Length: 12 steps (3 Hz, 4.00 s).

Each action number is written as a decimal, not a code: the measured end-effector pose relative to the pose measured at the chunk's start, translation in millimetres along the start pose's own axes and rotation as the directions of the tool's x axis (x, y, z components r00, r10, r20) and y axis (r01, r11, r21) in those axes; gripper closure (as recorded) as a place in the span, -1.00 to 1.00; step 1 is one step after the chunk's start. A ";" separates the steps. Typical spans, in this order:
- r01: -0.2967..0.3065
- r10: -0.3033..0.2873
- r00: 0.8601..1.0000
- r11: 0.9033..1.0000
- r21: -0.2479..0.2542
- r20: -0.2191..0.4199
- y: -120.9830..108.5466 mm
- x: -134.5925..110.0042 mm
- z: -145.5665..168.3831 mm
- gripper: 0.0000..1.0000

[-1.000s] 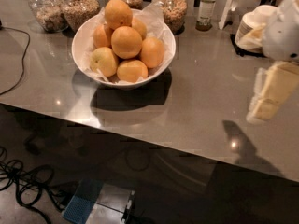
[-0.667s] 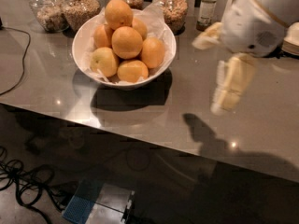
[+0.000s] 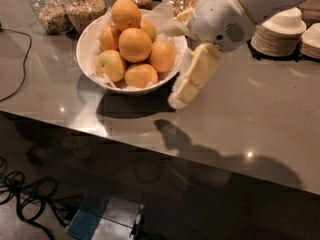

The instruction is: Pick orange from white bowl

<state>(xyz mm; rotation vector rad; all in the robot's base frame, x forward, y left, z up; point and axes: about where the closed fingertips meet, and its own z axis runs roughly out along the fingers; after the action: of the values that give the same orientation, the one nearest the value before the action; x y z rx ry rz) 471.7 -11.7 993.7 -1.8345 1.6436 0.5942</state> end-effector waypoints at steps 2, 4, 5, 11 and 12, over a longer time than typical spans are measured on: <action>-0.097 0.079 0.992 0.978 0.185 0.099 -41.4 -27.1 12.2 -1.00; -0.112 0.073 0.985 0.961 0.252 0.157 -55.0 -37.8 8.5 -1.00; -0.153 0.056 0.967 0.907 0.392 0.248 -97.0 -64.9 -7.2 -1.00; -0.309 0.175 0.912 0.887 0.342 0.370 -260.1 -93.0 50.3 -1.00; -0.352 0.228 0.907 0.872 0.341 0.355 -258.4 -77.6 60.8 -1.00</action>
Offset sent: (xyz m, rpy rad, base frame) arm 0.0183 0.0223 0.0038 0.0697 -0.0203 -0.1171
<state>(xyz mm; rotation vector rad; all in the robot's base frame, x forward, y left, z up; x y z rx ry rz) 720.6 100.4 1037.9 -1.1451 1.6914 0.5829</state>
